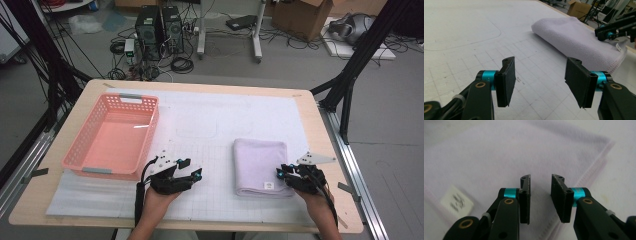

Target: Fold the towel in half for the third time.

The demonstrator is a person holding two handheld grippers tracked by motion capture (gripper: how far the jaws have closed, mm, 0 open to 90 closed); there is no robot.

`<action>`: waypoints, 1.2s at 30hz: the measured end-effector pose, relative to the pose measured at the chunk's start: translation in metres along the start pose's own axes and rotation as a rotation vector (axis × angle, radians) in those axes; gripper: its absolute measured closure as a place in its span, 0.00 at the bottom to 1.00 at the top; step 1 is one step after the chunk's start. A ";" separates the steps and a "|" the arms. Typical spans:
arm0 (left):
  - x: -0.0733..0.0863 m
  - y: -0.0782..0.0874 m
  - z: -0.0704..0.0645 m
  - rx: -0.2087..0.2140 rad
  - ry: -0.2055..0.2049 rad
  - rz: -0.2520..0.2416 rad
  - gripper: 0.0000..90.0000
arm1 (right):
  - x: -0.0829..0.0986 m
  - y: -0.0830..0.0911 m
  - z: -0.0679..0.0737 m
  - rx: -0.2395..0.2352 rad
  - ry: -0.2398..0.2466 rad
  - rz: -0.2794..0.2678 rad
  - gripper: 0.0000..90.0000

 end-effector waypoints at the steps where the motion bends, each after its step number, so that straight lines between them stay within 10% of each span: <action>1: 0.000 0.000 0.000 -0.001 0.000 -0.001 0.47 | 0.005 0.002 -0.001 0.005 0.006 0.004 0.78; 5: -0.001 0.002 0.001 -0.005 0.001 -0.005 0.47 | 0.009 0.012 -0.007 0.031 -0.021 -0.013 0.75; 9: -0.001 0.004 0.002 -0.011 0.003 -0.010 0.47 | -0.008 0.018 0.010 -0.051 -0.039 -0.079 0.66; 15: -0.001 0.004 0.002 -0.011 0.005 -0.010 0.47 | -0.036 -0.003 0.057 -0.167 0.040 -0.079 0.59; 24: -0.002 0.006 0.003 -0.025 -0.008 -0.015 0.47 | -0.035 -0.030 0.093 -0.192 0.147 0.004 0.60; 30: -0.004 0.009 0.003 -0.023 -0.022 -0.057 0.38 | -0.029 -0.005 0.066 -0.205 0.085 -0.071 0.50; 36: -0.005 0.008 0.001 -0.012 -0.022 -0.056 0.23 | -0.010 0.025 0.012 -0.048 0.003 -0.125 0.44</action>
Point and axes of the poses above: each handheld gripper's, and its own axes: y roughly backward along the jaws, x roughly out of its underside, z roughly to its left, the point moved 2 cm from there along -y, roughly forward along the jaws, and after that the axes turned 13 degrees about x, right-handed, at the moved point
